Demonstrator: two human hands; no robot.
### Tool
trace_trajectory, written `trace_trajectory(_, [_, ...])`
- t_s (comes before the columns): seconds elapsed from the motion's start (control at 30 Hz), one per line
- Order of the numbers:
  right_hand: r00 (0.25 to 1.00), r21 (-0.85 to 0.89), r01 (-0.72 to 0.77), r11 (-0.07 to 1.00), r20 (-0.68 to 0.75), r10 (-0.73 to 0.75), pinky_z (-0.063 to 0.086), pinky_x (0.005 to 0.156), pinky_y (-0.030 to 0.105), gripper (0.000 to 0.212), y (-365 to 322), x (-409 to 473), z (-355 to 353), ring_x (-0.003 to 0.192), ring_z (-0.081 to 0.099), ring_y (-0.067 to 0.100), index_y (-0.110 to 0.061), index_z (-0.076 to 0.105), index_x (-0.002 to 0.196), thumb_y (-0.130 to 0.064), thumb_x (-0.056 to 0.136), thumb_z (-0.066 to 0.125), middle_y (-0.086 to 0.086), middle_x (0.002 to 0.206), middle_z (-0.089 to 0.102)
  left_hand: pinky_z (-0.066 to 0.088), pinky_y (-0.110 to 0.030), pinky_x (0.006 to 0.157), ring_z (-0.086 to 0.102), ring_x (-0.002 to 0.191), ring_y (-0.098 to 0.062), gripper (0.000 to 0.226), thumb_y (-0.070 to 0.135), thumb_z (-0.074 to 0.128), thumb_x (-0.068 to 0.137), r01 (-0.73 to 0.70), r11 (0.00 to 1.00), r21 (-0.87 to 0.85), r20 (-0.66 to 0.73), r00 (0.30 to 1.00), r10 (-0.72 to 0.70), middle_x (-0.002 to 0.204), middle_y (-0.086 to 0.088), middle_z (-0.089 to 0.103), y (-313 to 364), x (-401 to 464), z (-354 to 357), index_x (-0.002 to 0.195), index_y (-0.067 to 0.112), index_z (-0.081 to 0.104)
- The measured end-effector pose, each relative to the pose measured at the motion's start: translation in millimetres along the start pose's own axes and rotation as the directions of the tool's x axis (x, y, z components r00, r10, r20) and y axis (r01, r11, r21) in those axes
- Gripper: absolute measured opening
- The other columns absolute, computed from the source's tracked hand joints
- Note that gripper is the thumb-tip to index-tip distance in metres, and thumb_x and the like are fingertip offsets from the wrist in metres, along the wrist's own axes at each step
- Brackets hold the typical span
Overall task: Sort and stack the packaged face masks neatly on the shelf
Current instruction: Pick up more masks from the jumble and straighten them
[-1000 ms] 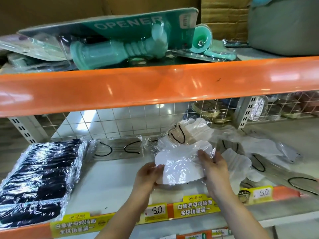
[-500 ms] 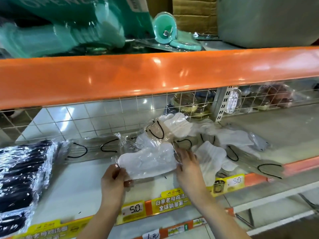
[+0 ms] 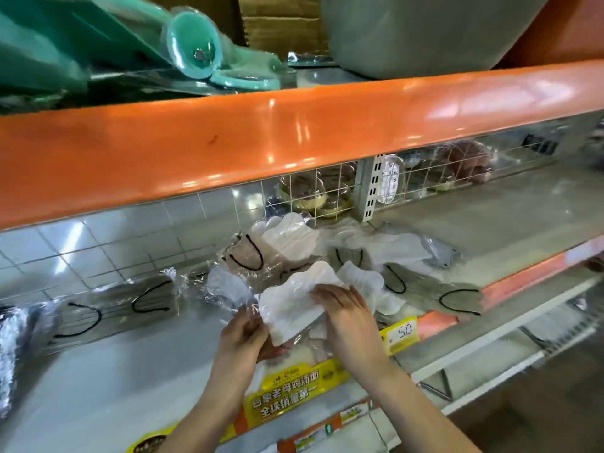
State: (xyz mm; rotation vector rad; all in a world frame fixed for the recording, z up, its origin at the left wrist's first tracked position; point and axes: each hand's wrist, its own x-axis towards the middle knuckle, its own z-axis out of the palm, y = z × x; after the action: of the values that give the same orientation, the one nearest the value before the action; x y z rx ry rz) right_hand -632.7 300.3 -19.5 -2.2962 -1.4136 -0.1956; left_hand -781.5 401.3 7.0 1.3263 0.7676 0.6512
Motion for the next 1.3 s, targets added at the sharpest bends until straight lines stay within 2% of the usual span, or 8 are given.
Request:
trace_trajectory(0.23, [0.972,-0.025,-0.213,0.977,0.091,0.215,0.058,0.074,0.044,0.053,39.8,8.8,10.1,0.087,0.07,0.03,-0.003,0.072,0.099,0.001,0.054,0.045,0.013,0.096,0.071,0.04,-0.028,0.085,0.059,0.099,-0.018,0.024,0.006,0.054,0.094,-0.161,0.901,0.403,-0.099,0.971,0.218,0.106,0.0,0.062,-2.3,29.9,6.3,0.113,0.019,0.056])
trace_trajectory(0.4, [0.944,-0.063,-0.241,0.968,0.215,0.249,0.032,0.106,0.029,0.046,49.8,28.4,-0.6,0.127,0.046,0.026,-0.002,0.047,0.135,-0.001,0.089,0.04,0.014,0.134,0.052,0.036,-0.034,0.091,0.051,0.115,-0.033,0.044,0.0,0.056,0.089,-0.122,0.893,0.434,-0.312,0.909,0.276,0.125,-0.02,0.052,1.5,75.3,-11.6,0.131,-0.002,0.043])
trace_trajectory(0.53, [0.855,-0.1,-0.405,0.909,0.311,0.415,0.037,0.102,0.034,0.034,42.2,50.1,-12.1,0.125,0.046,0.029,-0.003,0.052,0.126,-0.017,0.099,0.037,0.016,0.131,0.052,0.037,-0.028,0.08,0.057,0.101,-0.028,0.051,0.014,0.067,0.086,-0.114,0.931,0.346,-0.389,0.886,0.253,0.111,-0.014,0.058,12.2,92.0,-14.8,0.128,0.001,0.041])
trace_trajectory(0.63, [0.793,-0.113,-0.486,0.867,0.359,0.492,0.024,0.11,0.047,0.059,30.7,56.8,-5.0,0.136,0.028,0.033,-0.009,0.039,0.138,-0.051,0.098,0.03,0.017,0.145,0.036,0.046,-0.036,0.083,0.061,0.091,-0.028,0.061,0.028,0.073,0.08,-0.09,0.946,0.312,-0.398,0.892,0.216,0.104,-0.014,0.063,16.0,102.3,-15.5,0.128,0.007,0.042])
trace_trajectory(0.83, [0.807,-0.208,-0.455,0.866,0.315,0.5,-0.004,0.117,0.05,0.075,22.4,50.0,24.9,0.146,-0.012,0.033,-0.019,0.007,0.153,-0.06,0.095,0.028,0.016,0.159,-0.008,0.046,-0.028,0.058,0.057,0.054,-0.021,0.02,0.021,0.072,0.083,0.01,0.922,0.387,-0.093,0.995,0.029,0.055,-0.007,0.062,15.6,103.0,9.0,0.07,0.008,0.064])
trace_trajectory(0.97, [0.822,-0.205,-0.471,0.858,0.251,0.512,-0.002,0.118,0.048,0.071,21.8,49.7,24.6,0.146,-0.006,0.031,-0.017,0.012,0.153,-0.056,0.096,0.029,0.014,0.16,0.0,0.054,-0.043,0.067,0.065,0.065,-0.032,0.027,0.017,0.067,0.087,0.104,0.913,0.395,-0.164,0.986,-0.042,0.061,-0.016,0.063,1.0,111.4,13.6,0.062,0.01,0.059])
trace_trajectory(1.2, [0.863,-0.159,-0.472,0.867,0.117,0.491,0.008,0.117,0.045,0.057,25.8,45.4,24.0,0.142,0.013,0.031,-0.015,0.025,0.149,-0.041,0.099,0.035,0.01,0.155,0.018,0.04,-0.033,0.054,0.057,0.056,-0.024,0.041,0.037,0.054,0.083,-0.231,0.929,0.29,-0.412,0.846,0.34,0.059,-0.013,0.06,24.5,100.4,-2.6,0.067,0.0,0.063])
trace_trajectory(1.3, [0.931,0.081,-0.366,0.927,0.02,0.365,0.021,0.112,0.038,0.055,15.7,45.4,23.8,0.137,0.024,0.028,-0.013,0.037,0.143,-0.041,0.096,0.044,0.009,0.148,0.032,0.047,-0.035,0.055,0.06,0.059,-0.025,0.045,0.045,0.061,0.078,-0.251,0.943,0.218,-0.443,0.835,0.325,0.059,-0.011,0.056,28.6,103.4,-17.0,0.064,0.003,0.058])
